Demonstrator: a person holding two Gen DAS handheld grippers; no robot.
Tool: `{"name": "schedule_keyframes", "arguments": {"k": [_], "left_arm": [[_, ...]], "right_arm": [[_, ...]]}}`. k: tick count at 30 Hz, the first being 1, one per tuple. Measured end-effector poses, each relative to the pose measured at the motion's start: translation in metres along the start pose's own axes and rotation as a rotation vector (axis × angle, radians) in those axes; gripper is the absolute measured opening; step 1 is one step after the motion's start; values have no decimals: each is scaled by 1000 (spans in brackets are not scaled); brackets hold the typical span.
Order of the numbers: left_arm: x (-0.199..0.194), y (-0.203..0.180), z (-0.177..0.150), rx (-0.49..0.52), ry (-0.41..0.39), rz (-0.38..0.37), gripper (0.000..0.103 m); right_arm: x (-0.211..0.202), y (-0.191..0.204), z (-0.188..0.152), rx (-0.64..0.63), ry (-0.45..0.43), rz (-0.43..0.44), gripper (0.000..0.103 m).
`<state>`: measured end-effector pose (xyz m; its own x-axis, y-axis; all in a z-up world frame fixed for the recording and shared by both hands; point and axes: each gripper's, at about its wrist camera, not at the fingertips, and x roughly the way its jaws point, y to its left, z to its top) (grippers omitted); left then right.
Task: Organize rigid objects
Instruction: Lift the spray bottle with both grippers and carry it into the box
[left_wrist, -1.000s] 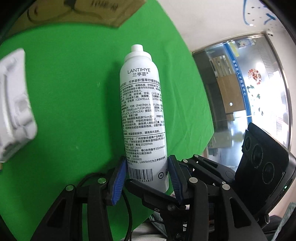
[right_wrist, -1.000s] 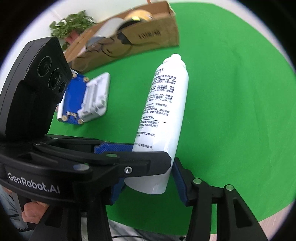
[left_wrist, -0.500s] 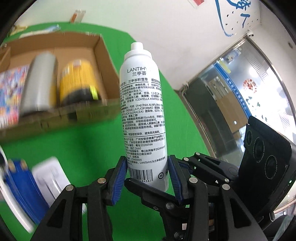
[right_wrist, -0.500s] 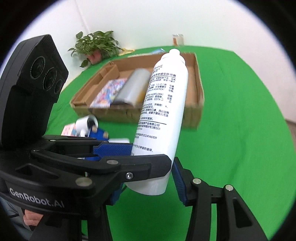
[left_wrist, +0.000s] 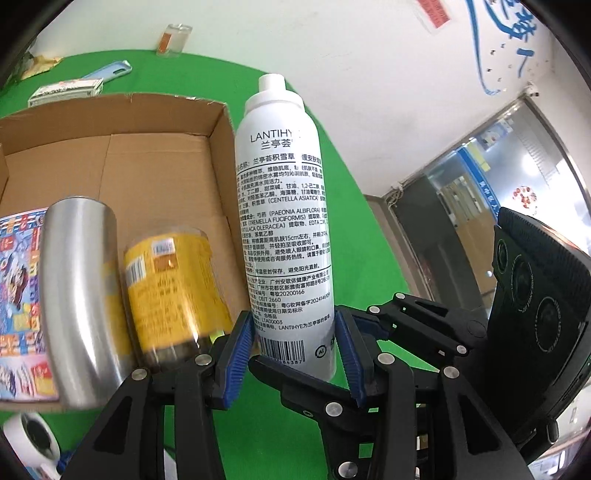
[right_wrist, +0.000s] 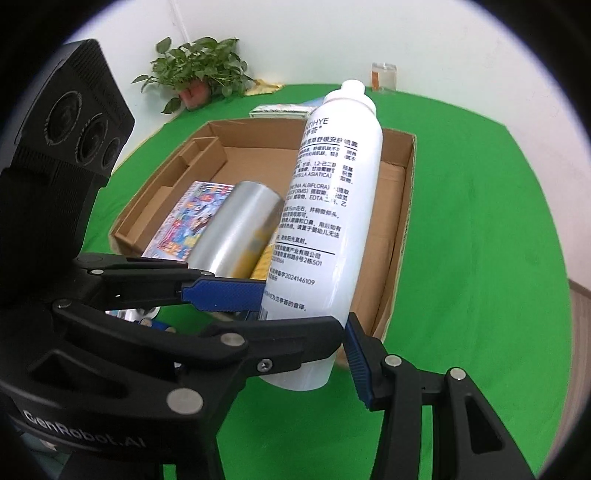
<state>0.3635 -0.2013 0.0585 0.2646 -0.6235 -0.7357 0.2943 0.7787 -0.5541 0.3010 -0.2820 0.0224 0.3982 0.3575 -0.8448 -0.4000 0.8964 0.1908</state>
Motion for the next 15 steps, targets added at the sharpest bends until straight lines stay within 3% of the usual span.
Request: {"name": "schedule_keyframes", "arguments": {"k": [5, 8, 13, 15], "left_arm": [[38, 14, 26, -36, 62, 41, 42], [56, 16, 16, -45, 107, 73, 41], [69, 5, 28, -33, 137, 100, 42], [64, 0, 31, -30, 107, 123, 42]], "right_arm": [[23, -20, -2, 49, 20, 18, 47], [37, -24, -8, 67, 51, 10, 47], [40, -32, -15, 109, 77, 28, 47], [38, -33, -16, 124, 65, 23, 48]]}}
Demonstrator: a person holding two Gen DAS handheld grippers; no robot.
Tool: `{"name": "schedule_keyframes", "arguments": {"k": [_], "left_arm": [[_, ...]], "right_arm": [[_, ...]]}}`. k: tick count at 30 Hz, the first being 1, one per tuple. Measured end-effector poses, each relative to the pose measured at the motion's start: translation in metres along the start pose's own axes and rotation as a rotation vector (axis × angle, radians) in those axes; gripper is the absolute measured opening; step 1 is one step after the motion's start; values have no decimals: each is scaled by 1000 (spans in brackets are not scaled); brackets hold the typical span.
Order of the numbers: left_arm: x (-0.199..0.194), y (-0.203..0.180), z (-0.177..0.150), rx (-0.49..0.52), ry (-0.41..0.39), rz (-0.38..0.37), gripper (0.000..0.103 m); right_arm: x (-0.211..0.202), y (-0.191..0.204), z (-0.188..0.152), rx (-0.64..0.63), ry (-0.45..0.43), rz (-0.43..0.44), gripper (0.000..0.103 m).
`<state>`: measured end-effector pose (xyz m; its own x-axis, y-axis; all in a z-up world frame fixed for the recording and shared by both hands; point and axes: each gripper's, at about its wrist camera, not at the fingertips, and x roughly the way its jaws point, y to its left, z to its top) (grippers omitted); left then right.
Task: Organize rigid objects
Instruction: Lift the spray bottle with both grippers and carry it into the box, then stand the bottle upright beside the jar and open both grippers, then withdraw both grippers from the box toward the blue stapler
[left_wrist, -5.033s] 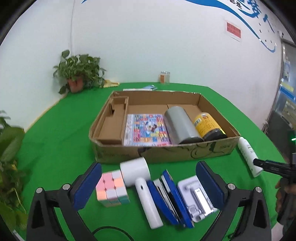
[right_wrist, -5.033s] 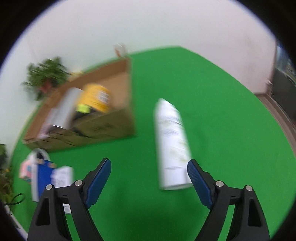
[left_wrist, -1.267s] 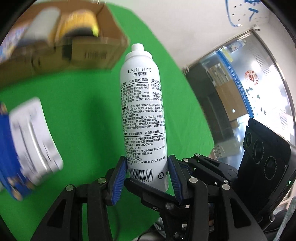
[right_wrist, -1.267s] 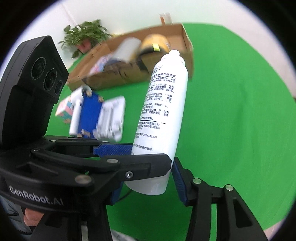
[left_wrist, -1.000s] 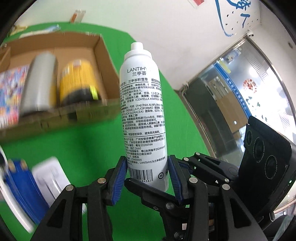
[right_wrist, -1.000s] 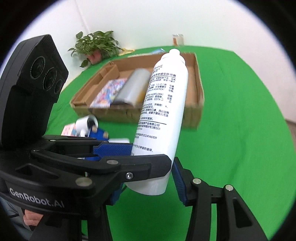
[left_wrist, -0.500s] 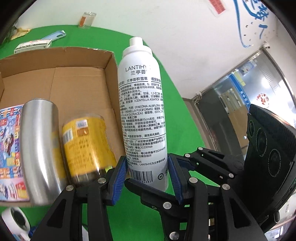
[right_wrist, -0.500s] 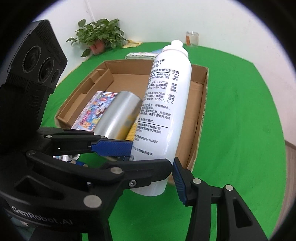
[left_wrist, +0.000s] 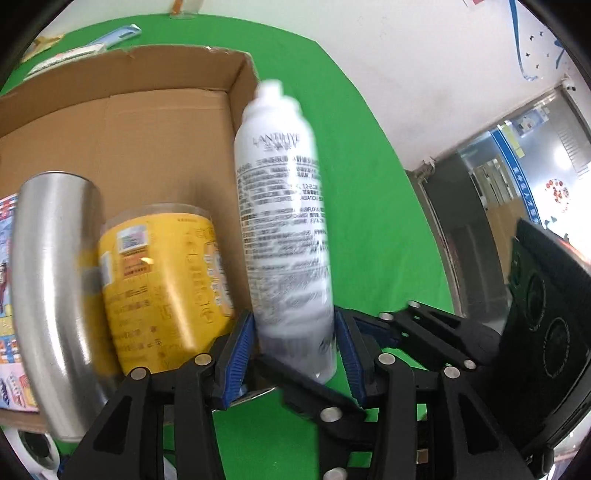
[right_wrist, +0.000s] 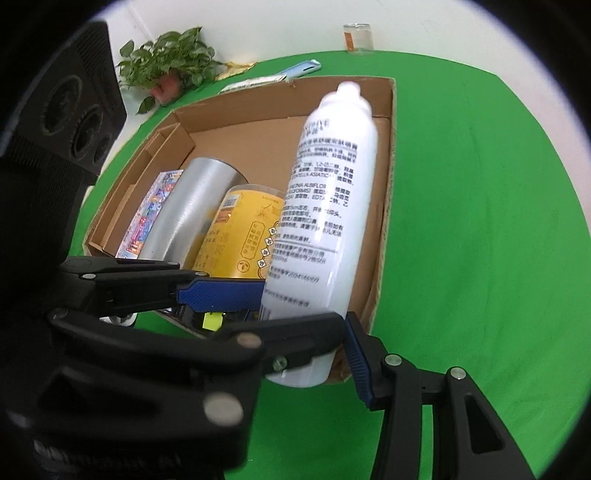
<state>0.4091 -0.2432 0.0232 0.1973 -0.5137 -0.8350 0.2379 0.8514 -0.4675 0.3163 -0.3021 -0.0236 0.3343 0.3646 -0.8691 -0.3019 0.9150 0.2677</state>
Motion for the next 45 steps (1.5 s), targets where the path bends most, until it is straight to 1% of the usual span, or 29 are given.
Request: {"name": "schedule_keyframes", "arguments": {"k": [1, 3, 5, 6, 7, 8, 9, 10, 11, 12, 14, 15, 16, 18, 19, 21, 24, 25, 26, 28, 29, 30, 33, 35, 37, 38, 41, 43, 45], "left_arm": [[-6, 1, -4, 11, -23, 9, 45], [-27, 1, -11, 25, -75, 19, 46], [-61, 3, -21, 51, -155, 34, 47], [-76, 5, -29, 64, -187, 46, 50], [-100, 11, -38, 78, -251, 81, 57], [-117, 13, -41, 79, -289, 109, 67], [-134, 23, -48, 76, -333, 152, 71], [-154, 36, -57, 68, -380, 219, 75], [-166, 48, -63, 60, -402, 265, 75], [-178, 65, -78, 50, -413, 303, 75], [-196, 107, -96, 0, -410, 403, 75], [-200, 126, -103, -9, -404, 428, 75], [-205, 141, -110, -14, -393, 456, 75], [-203, 167, -124, -9, -374, 487, 75], [-203, 176, -128, -8, -360, 498, 75], [-199, 199, -131, -22, -332, 499, 75], [-185, 240, -141, -70, -321, 463, 75], [-186, 250, -138, -102, -321, 444, 75], [-179, 261, -141, -115, -322, 430, 75], [-175, 279, -140, -145, -313, 406, 74], [-168, 293, -141, -156, -303, 409, 72], [-164, 299, -139, -158, -299, 407, 71], [-165, 297, -139, -130, -306, 408, 71], [-168, 291, -143, -102, -311, 432, 70], [-173, 281, -148, -75, -320, 447, 71], [-177, 276, -151, -71, -322, 444, 71], [-186, 266, -164, -76, -344, 402, 71], [-192, 260, -171, -78, -357, 380, 71], [-196, 255, -179, -81, -368, 362, 71]], "right_arm": [[-5, 0, -3, 10, -12, -9, 48], [-11, 2, -5, 34, -30, -15, 48], [-21, 7, -11, 73, -53, -48, 49], [-27, 10, -14, 86, -65, -66, 49], [-34, 16, -15, 99, -78, -90, 49], [-45, 21, -17, 117, -96, -110, 50], [-54, 23, -18, 134, -110, -116, 51], [-67, 29, -19, 165, -129, -117, 53], [-81, 35, -21, 207, -150, -120, 60], [-88, 37, -21, 231, -161, -125, 66], [-109, 53, -22, 276, -196, -111, 67], [-124, 61, -24, 287, -219, -84, 68], [-137, 59, -27, 287, -237, -71, 69], [-155, 74, -32, 283, -281, -78, 75], [-160, 82, -34, 269, -294, -88, 77], [-163, 97, -36, 230, -290, -103, 78], [-160, 115, -31, 177, -250, -126, 78], [-158, 120, -28, 163, -245, -133, 78], [-158, 124, -26, 147, -242, -142, 78], [-158, 130, -27, 141, -239, -154, 78], [-158, 131, -27, 143, -237, -159, 78], [-157, 132, -27, 142, -233, -163, 78], [-147, 134, -23, 137, -202, -180, 78], [-142, 133, -23, 154, -176, -174, 78], [-144, 133, -25, 147, -183, -162, 78], [-146, 132, -27, 145, -191, -173, 78], [-149, 134, -30, 141, -174, -167, 78], [-147, 140, -30, 116, -180, -191, 78], [-141, 143, -29, 108, -155, -185, 78]]}}
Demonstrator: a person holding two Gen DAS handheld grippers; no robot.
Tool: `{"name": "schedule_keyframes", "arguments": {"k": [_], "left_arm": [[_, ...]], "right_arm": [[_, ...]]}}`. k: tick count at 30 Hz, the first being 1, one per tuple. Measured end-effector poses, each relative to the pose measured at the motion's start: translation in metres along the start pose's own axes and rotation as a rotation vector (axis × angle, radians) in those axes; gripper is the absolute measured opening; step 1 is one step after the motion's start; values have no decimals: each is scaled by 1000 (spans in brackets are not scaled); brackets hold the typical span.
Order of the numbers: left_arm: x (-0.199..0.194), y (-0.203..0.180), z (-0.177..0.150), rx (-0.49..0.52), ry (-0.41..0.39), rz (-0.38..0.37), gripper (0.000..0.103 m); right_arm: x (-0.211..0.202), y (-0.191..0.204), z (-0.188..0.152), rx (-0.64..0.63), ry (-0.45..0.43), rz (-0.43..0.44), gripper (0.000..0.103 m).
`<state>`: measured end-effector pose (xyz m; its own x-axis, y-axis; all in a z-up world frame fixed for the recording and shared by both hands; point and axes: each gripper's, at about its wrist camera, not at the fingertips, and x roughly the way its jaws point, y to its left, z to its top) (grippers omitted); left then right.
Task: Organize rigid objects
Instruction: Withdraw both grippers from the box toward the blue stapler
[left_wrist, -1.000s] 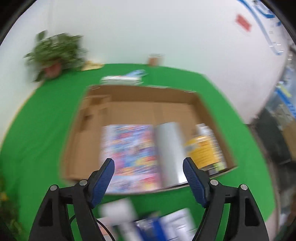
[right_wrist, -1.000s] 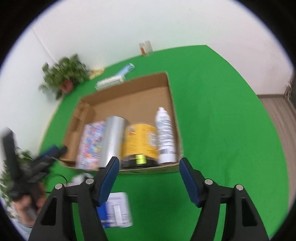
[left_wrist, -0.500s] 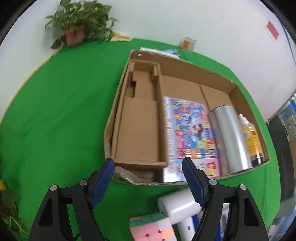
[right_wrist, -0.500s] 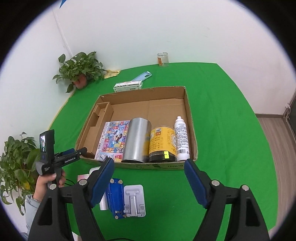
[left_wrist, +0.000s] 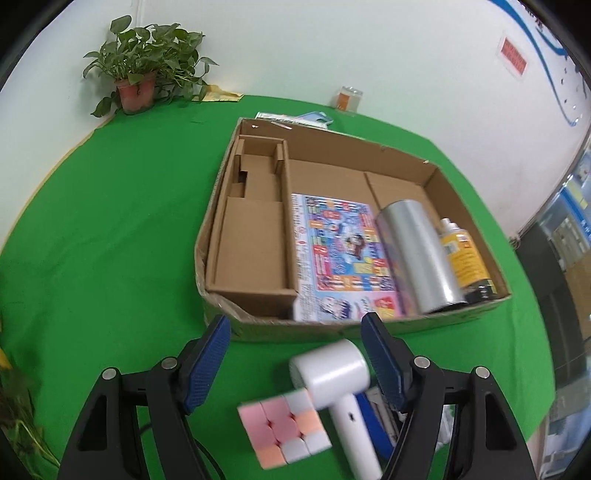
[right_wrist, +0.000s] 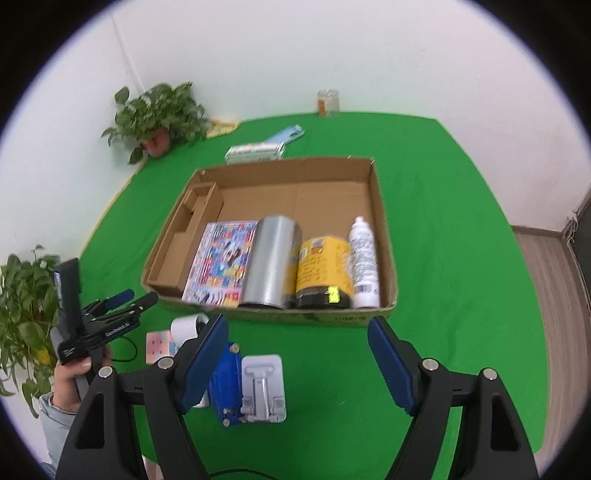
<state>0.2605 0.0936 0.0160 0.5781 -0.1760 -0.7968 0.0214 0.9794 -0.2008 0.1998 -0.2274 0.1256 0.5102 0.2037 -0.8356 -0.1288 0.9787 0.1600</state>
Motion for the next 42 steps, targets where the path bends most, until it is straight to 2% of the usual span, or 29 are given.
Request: {"name": "schedule_keyframes", "arguments": {"k": [8, 12, 16, 18, 22, 24, 25, 27, 28, 30, 31, 33, 35, 38, 42], "left_arm": [[-27, -15, -31, 14, 2, -46, 71], [-40, -18, -48, -1, -8, -92, 71], [-53, -22, -64, 3, -18, -108, 71], [-58, -23, -73, -4, -13, -125, 71], [-65, -28, -93, 8, -12, -145, 71], [-63, -31, -102, 8, -1, -162, 71], [-61, -31, -107, -1, 6, -170, 71], [-54, -33, -118, -30, 24, -190, 71], [-50, -35, -124, -37, 36, -207, 71], [-44, -39, -133, -38, 49, -212, 70], [-40, -43, -140, -38, 54, -219, 70], [-35, -45, -147, -53, 61, -243, 70], [-32, -47, -153, -73, 57, -253, 70], [-32, -48, -159, -75, 23, -221, 72], [-33, -39, -170, -128, -1, -205, 72]], "right_arm": [[5, 22, -15, -32, 27, 31, 78], [4, 30, -25, -30, 52, 15, 78], [-14, 36, -37, -59, 8, 13, 78], [-16, 35, -44, -40, 22, 21, 78], [-21, 40, -68, -57, 22, 54, 78], [-10, 33, -87, -45, 11, 93, 81], [-2, 29, -94, -26, 27, 96, 81], [34, 16, -116, 35, 161, 105, 81], [44, 11, -125, 51, 173, 113, 81], [58, 5, -144, 53, 112, 64, 81], [66, 8, -154, 32, 84, 19, 81], [81, 18, -170, -41, 60, -15, 81], [93, 38, -186, -130, 33, 13, 81], [95, 62, -200, -220, -102, 23, 80], [97, 80, -203, -291, -218, 19, 78]]}}
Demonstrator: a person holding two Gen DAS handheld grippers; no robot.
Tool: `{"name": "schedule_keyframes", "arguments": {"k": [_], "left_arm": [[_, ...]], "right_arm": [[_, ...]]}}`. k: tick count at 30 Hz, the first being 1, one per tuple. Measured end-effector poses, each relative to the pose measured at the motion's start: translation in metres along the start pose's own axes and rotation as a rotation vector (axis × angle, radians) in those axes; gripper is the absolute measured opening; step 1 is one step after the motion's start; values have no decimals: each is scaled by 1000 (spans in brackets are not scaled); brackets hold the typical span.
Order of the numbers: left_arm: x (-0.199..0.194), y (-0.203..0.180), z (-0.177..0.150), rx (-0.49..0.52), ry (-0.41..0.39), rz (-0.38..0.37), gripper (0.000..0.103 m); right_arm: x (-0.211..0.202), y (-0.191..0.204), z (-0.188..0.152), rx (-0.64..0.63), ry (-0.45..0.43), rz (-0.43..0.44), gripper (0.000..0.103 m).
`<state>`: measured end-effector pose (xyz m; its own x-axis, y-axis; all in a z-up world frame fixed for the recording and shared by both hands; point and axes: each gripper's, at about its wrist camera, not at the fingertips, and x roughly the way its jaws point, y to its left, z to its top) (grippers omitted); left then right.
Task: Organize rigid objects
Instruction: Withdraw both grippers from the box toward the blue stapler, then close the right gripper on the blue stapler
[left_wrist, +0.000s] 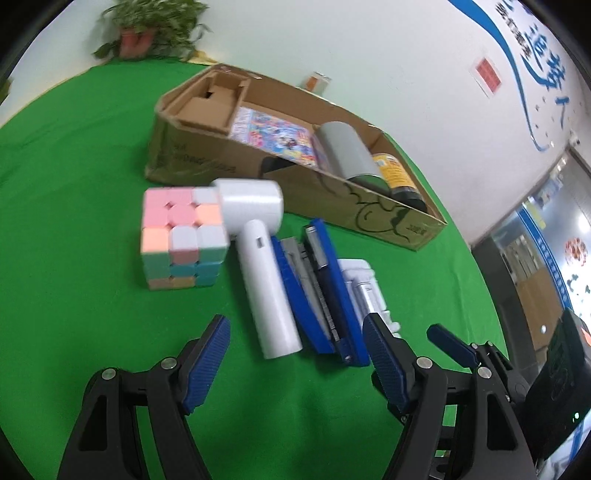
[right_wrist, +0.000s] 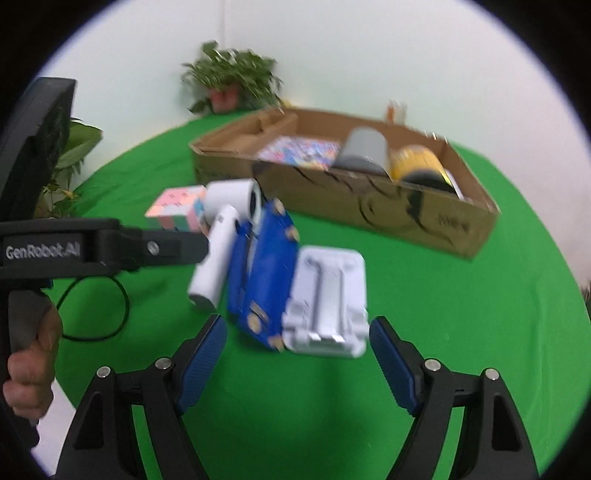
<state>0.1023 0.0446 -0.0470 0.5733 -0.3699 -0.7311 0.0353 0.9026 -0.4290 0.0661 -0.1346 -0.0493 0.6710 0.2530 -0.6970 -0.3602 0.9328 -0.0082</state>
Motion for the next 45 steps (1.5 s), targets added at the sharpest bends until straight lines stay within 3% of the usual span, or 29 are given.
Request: {"name": "schedule_keyframes", "arguments": {"k": [5, 8, 10, 11, 12, 14, 22, 30, 32, 33, 36, 39, 42, 45], "left_arm": [[-10, 11, -18, -23, -72, 96, 73], [-12, 11, -25, 0, -70, 143, 73], [-9, 10, -29, 23, -46, 164, 73], [-8, 10, -29, 25, -30, 154, 73], [-6, 10, -30, 21, -14, 135, 73], [-5, 9, -31, 14, 6, 99, 73], [15, -14, -37, 37, 113, -80, 73], [48, -46, -43, 56, 231, -232, 71], [53, -56, -46, 63, 252, -260, 57], [56, -62, -47, 74, 269, -280, 55], [60, -76, -49, 108, 286, -290, 54], [68, -87, -52, 131, 311, -264, 54], [72, -88, -54, 117, 324, -261, 54], [73, -86, -54, 93, 327, -263, 54]], "right_arm": [[14, 18, -3, -77, -34, 11, 64], [33, 21, -8, -67, 36, 14, 35], [32, 21, -9, -50, 11, 29, 31], [34, 21, -9, -45, 26, 52, 19], [36, 21, -9, -34, 37, 77, 16], [35, 19, -10, -14, 35, 84, 16], [23, -44, -33, 369, 129, 352, 17], [15, -88, -94, 738, 235, 699, 18], [16, -98, -104, 809, 244, 735, 18], [14, -102, -106, 817, 243, 726, 18], [-1, -108, -101, 728, 237, 533, 30], [-28, -98, -87, 563, 170, 350, 33], [-45, -78, -76, 392, 93, 224, 47], [-46, -58, -73, 252, 56, 126, 47]]}}
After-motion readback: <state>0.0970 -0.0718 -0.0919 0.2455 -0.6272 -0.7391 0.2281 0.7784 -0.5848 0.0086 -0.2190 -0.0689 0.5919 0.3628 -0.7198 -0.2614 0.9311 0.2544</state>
